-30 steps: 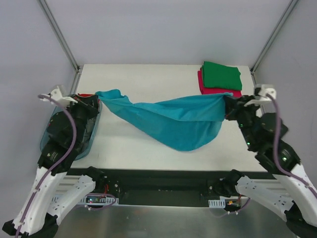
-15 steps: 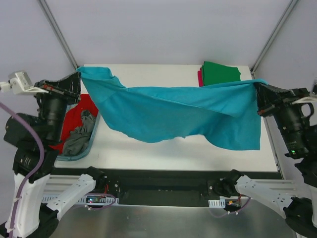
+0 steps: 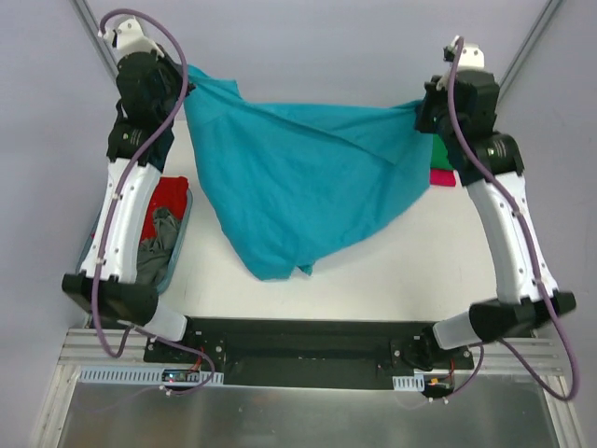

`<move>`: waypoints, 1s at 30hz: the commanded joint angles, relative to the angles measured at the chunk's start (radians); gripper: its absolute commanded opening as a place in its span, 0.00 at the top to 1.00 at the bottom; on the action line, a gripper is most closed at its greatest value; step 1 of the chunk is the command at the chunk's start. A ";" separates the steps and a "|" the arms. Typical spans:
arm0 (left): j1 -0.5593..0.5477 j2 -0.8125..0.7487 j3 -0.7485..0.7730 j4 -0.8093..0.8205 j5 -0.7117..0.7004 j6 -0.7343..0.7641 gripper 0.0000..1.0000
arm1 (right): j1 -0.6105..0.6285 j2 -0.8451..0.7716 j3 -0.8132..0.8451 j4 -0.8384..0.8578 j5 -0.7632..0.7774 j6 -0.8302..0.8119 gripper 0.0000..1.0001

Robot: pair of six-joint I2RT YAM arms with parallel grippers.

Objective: Fold and stack the t-shirts
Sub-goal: Flatten out the tshirt

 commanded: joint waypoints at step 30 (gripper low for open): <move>0.059 -0.869 -1.529 -0.012 0.402 -0.586 1.00 | -0.291 0.047 -0.749 -0.192 -0.437 0.227 0.97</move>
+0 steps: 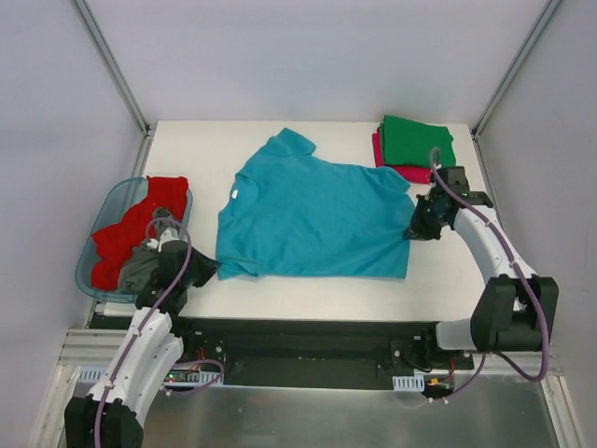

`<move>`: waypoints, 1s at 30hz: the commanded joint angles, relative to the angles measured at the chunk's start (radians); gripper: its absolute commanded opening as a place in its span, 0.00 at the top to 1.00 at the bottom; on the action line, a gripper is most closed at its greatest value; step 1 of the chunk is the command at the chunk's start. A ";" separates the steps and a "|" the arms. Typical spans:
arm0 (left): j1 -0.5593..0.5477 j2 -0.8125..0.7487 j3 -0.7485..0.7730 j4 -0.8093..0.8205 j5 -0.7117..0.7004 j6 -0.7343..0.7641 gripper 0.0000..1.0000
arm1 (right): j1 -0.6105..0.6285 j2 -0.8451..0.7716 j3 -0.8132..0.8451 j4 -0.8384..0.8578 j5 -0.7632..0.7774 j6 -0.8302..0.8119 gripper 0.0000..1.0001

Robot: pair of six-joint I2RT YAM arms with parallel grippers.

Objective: Fold and stack the t-shirts
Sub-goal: Flatten out the tshirt

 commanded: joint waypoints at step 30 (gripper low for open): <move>-0.048 -0.113 0.270 -0.094 0.378 0.033 0.01 | 0.453 -0.269 -0.291 0.174 0.057 0.241 0.04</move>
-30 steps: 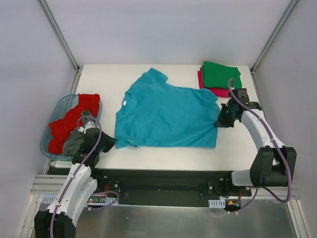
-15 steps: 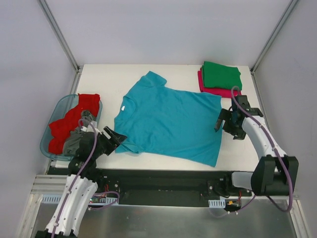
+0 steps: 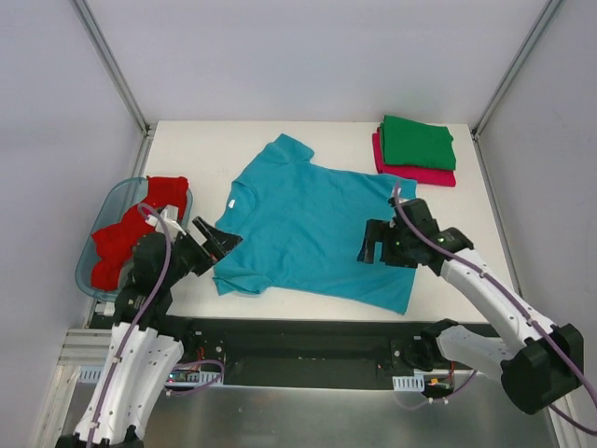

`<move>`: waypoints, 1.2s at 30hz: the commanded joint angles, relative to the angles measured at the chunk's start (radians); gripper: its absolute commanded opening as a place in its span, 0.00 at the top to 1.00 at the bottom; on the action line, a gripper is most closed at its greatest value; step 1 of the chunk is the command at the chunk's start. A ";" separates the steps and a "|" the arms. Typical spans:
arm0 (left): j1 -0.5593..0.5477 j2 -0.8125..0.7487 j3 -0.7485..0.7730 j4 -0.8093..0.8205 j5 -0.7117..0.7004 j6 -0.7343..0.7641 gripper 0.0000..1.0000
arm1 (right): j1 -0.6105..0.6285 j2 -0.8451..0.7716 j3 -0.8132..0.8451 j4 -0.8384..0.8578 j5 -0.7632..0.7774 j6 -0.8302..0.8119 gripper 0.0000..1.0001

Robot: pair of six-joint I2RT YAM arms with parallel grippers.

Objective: Fold and stack the t-shirts
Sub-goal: Flatten out the tshirt

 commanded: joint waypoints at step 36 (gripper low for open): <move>-0.715 0.663 0.136 0.059 0.009 0.181 0.01 | -0.099 -0.052 -0.290 0.004 0.128 0.123 0.04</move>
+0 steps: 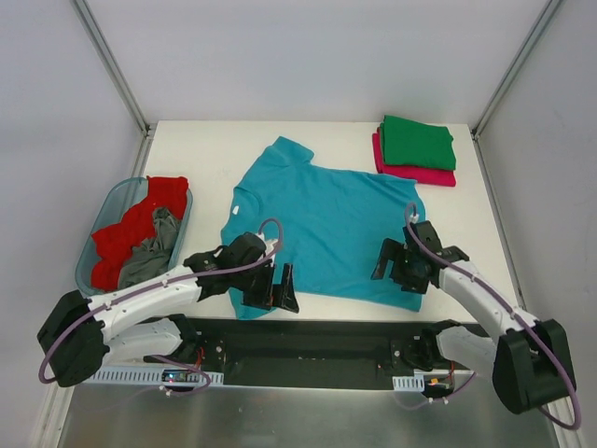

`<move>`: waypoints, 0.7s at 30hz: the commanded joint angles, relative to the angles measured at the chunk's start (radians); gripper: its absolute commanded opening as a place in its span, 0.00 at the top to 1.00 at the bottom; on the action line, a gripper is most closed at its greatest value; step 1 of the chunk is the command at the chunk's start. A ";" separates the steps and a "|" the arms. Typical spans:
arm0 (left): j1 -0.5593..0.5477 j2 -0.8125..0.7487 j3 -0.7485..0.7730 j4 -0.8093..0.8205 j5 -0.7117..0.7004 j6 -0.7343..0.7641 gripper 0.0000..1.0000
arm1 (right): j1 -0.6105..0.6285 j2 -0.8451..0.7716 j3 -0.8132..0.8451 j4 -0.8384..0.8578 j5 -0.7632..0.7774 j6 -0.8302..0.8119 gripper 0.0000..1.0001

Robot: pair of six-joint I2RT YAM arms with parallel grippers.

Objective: Fold and stack the t-shirts
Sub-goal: Flatten out the tshirt

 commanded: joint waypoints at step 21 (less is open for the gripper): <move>0.433 0.302 0.181 0.084 -0.261 0.033 0.01 | 0.784 0.356 0.300 0.447 0.160 0.239 0.11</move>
